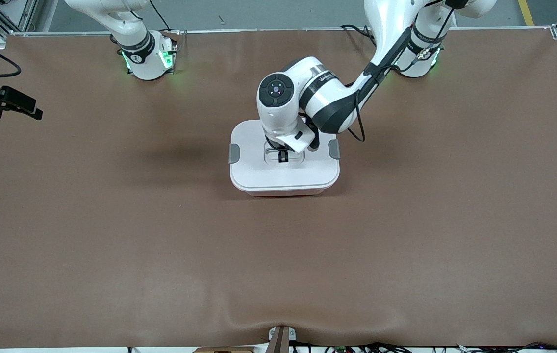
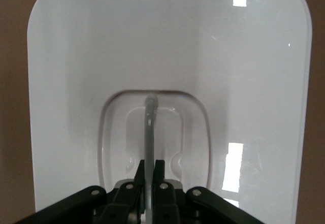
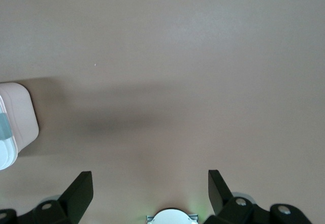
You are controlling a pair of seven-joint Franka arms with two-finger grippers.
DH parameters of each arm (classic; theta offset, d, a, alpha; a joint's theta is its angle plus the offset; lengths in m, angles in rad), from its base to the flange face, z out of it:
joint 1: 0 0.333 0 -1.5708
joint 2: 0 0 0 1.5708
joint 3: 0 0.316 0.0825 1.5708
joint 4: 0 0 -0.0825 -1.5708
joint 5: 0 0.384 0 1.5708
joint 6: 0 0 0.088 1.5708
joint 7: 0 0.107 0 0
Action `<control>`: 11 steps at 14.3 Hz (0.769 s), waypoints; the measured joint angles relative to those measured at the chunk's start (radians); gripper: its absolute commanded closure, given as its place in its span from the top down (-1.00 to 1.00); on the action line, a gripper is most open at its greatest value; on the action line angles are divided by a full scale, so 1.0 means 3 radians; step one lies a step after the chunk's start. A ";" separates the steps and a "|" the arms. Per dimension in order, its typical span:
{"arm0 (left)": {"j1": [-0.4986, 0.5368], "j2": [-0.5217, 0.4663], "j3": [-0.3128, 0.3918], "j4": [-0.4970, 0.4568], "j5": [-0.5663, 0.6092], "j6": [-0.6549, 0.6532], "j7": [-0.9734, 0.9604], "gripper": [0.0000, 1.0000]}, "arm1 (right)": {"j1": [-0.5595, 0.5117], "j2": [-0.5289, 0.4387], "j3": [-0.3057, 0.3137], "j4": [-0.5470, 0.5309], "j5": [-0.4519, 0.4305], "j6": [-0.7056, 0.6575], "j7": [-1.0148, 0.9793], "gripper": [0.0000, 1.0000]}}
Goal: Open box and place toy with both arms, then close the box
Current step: 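Lower the lid onto the box and release the handle with the left gripper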
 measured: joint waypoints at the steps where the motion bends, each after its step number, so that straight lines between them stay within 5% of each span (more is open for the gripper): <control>1: 0.0000 0.0000 0.0000 0.0000 0.0000 0.0004 0.0000 -1.00 | 0.0000 0.0004 0.0000 0.0009 0.0000 0.0017 -0.0008 1.00; 9: -0.0028 0.0045 0.0006 0.0000 0.0034 0.0050 0.0000 -1.00 | -0.0007 0.0022 0.0002 0.0012 0.0000 0.0025 -0.0019 1.00; 10: -0.0027 0.0045 0.0007 0.0001 0.0034 0.0050 0.0000 -0.83 | -0.0007 0.0022 0.0006 0.0012 0.0000 0.0023 -0.0020 1.00; 11: -0.0027 0.0045 0.0009 0.0002 0.0034 0.0052 0.0000 -0.46 | -0.0008 0.0023 0.0013 0.0008 0.0000 0.0020 -0.0022 1.00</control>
